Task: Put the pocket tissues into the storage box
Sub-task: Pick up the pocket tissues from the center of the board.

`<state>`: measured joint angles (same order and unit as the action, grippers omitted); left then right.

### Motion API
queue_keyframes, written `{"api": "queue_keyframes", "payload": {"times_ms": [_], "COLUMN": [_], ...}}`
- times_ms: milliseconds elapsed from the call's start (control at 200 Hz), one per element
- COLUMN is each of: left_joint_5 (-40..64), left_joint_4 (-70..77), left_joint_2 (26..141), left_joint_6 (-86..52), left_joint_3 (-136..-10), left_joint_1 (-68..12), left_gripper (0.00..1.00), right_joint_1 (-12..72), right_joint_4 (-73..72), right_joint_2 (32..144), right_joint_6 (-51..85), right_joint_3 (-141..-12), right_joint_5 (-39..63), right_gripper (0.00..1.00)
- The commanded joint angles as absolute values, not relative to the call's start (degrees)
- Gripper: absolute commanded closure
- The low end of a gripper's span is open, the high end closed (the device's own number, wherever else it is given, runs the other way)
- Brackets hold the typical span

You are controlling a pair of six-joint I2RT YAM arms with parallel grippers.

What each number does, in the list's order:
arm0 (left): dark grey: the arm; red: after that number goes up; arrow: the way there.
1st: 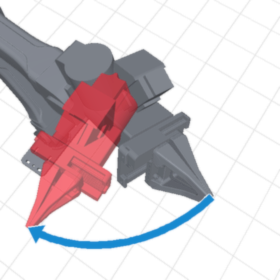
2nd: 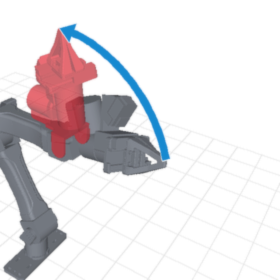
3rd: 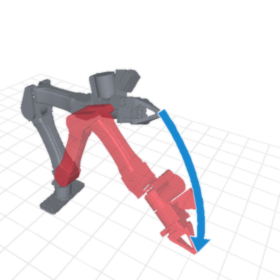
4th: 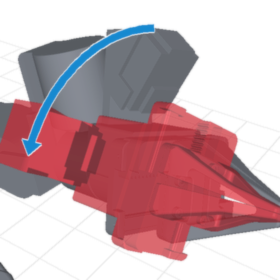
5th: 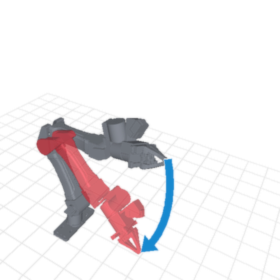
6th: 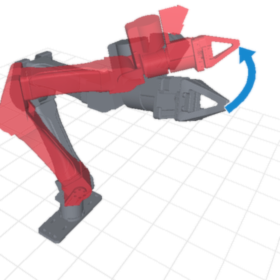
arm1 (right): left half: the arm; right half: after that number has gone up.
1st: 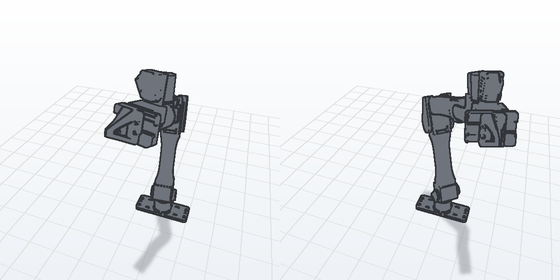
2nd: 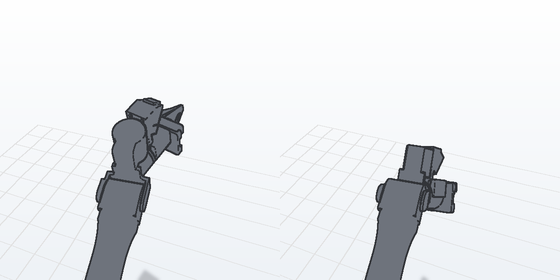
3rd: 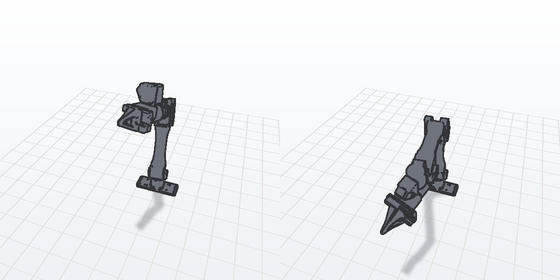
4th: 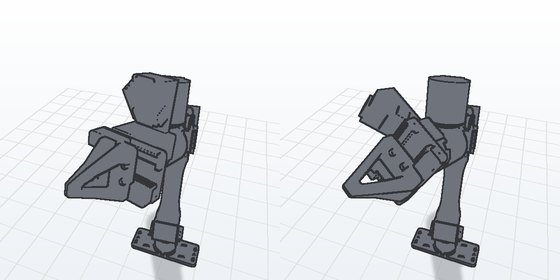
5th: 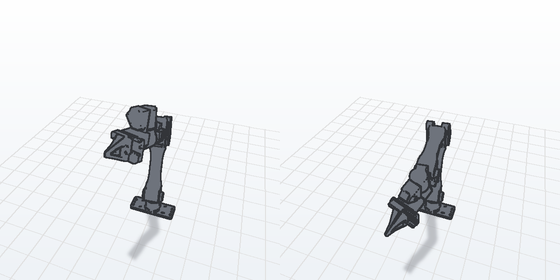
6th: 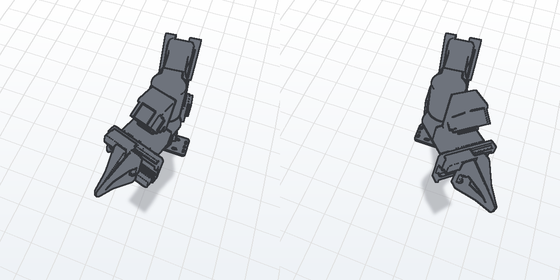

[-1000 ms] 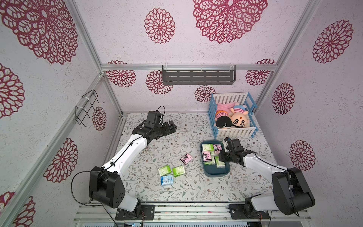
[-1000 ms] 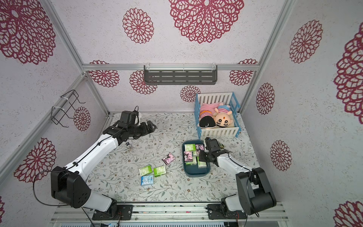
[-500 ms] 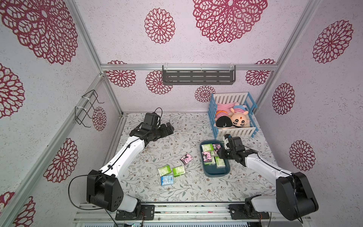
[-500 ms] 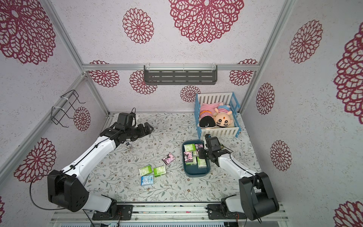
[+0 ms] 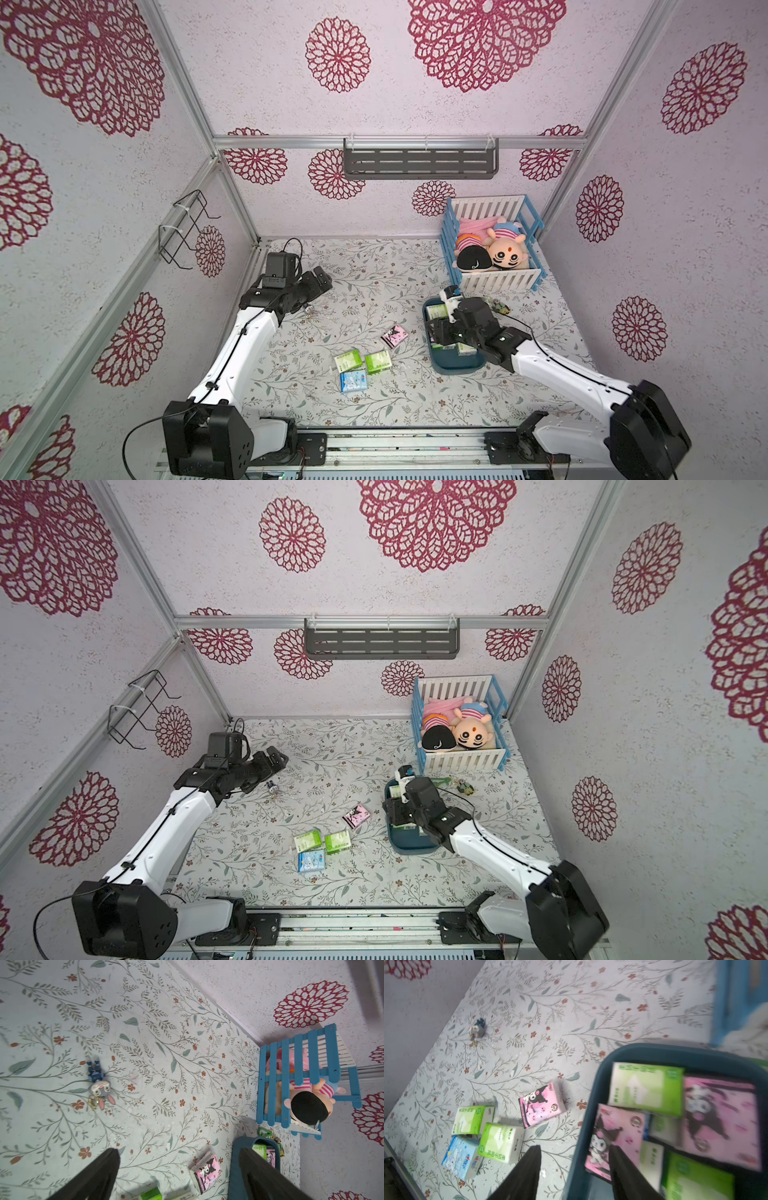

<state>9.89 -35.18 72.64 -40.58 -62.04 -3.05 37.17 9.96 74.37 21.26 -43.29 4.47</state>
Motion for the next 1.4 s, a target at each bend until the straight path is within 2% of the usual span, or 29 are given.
{"api": "queue_keyframes", "payload": {"times_ms": [0, 400, 655, 1096, 1191, 1396], "left_joint_5": [10.2, 13.5, 13.5, 12.8, 12.5, 11.9], "left_joint_4": [-35.4, -34.1, -34.2, -35.4, -35.6, -35.8], "left_joint_2": [70.5, 71.5, 71.2, 70.6, 70.6, 71.1], "left_joint_6": [-41.5, -42.7, -42.5, -42.0, -42.0, -42.0], "left_joint_3": [-59.1, -57.3, -57.0, -57.8, -58.0, -58.8], "left_joint_1": [-0.6, 0.0, -0.1, -0.1, -0.1, -0.1], "left_gripper": [0.03, 0.03, 0.03, 0.03, 0.03, 0.03], "right_joint_1": [40.3, 40.5, 40.0, 40.0, 40.0, 40.0], "right_joint_4": [6.9, 18.2, 24.5, 24.9, 24.2, 23.5], "right_joint_2": [81.1, 101.1, 109.9, 110.3, 110.2, 110.5], "right_joint_6": [22.1, 12.7, 11.2, 11.3, 11.6, 12.6], "right_joint_3": [-48.3, -66.9, -75.8, -73.1, -72.5, -71.4], "right_joint_5": [4.8, 3.6, 7.1, 12.1, 12.7, 14.0], "right_gripper": [0.36, 0.22, 0.28, 0.33, 0.39, 0.65]}}
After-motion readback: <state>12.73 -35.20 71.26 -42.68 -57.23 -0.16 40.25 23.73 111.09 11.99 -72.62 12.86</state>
